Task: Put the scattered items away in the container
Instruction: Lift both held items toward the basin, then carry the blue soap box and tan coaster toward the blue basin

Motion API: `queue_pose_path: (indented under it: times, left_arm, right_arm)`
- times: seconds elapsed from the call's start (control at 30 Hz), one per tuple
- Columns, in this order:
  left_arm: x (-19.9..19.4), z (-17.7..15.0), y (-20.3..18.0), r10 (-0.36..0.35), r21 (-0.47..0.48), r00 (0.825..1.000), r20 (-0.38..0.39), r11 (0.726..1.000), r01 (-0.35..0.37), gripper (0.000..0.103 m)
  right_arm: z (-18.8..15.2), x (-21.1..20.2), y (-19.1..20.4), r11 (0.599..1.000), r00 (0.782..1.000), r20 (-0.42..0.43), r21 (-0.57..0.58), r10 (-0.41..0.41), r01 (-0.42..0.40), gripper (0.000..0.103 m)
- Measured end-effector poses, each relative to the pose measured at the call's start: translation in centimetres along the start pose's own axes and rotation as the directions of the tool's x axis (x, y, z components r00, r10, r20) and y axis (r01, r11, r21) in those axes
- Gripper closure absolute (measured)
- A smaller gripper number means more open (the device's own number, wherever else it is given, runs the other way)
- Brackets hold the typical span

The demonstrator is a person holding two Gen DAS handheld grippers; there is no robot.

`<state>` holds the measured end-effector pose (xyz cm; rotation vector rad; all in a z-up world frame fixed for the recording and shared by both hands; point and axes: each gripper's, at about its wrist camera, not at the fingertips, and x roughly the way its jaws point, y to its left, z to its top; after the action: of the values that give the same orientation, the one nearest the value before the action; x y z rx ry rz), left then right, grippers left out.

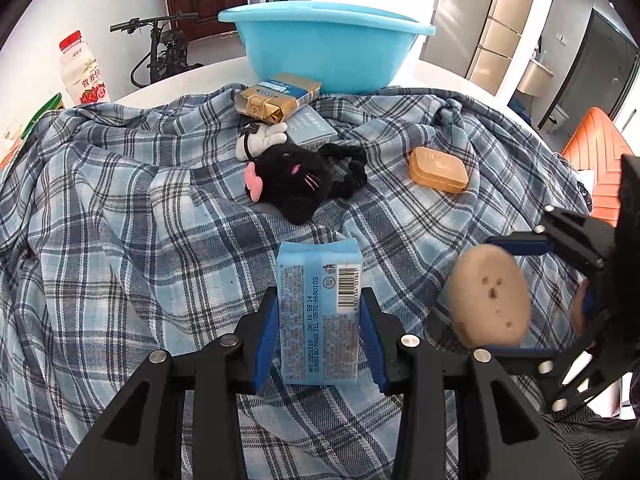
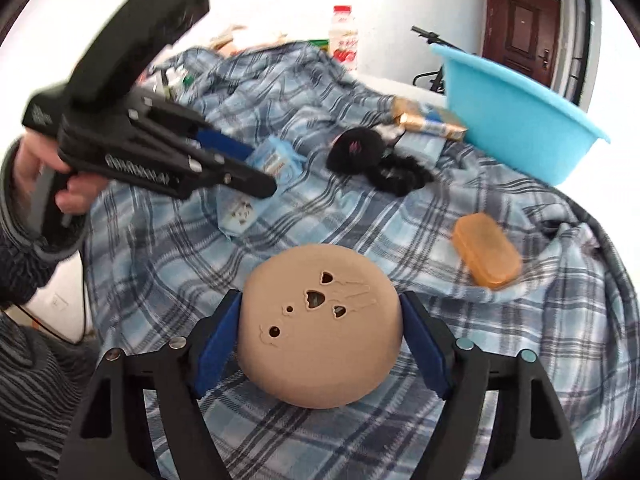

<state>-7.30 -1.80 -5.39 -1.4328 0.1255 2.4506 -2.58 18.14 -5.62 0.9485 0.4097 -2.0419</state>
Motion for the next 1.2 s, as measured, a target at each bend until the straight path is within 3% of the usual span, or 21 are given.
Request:
queue_pose_path:
  times: [0.2,0.47,0.77,0.83,0.97,1.2]
  left_arm:
    - [-0.4,0.6,-0.7,-0.004,0.014,1.000,0.017,1.000,0.003,0.062]
    - [-0.8,1.5,-1.4,-0.008,0.001,0.999,0.042,1.000,0.008,0.062]
    - [-2.3,2.9,-2.9,-0.009,0.034,0.994,0.105,0.999,0.006,0.062]
    - [-1.8,3.0,-3.4,-0.011,0.055,0.997,0.081,0.998,0.006,0.062]
    - [1.1,2.7,-4.2,-0.032,0.084,0.999,-0.036,0.996,0.035,0.062]
    - [3.1,3.5,-4.6,-0.023,0.093,0.997,-0.071,0.995,0.030,0.062]
  right_arm:
    - [0.4,-2.2,-1.9,0.990,0.993,0.016,0.079,-0.115,0.114,0.027]
    - [0.4,-2.6,-3.4,0.969,0.980,-0.004,0.153,-0.197,0.195,0.027]
    - [0.4,-4.6,-4.6,0.962,0.974,0.032,0.166,-0.224,0.216,0.026]
    - [0.4,-4.6,-5.0,0.962,0.976,0.032,0.178,-0.217,0.208,0.026]
    - [0.0,-4.3,-5.5,0.959,0.980,0.015,0.207,-0.200,0.193,0.026]
    - [-0.7,-3.8,-5.9,0.958,0.983,0.006,0.224,-0.184,0.178,0.027]
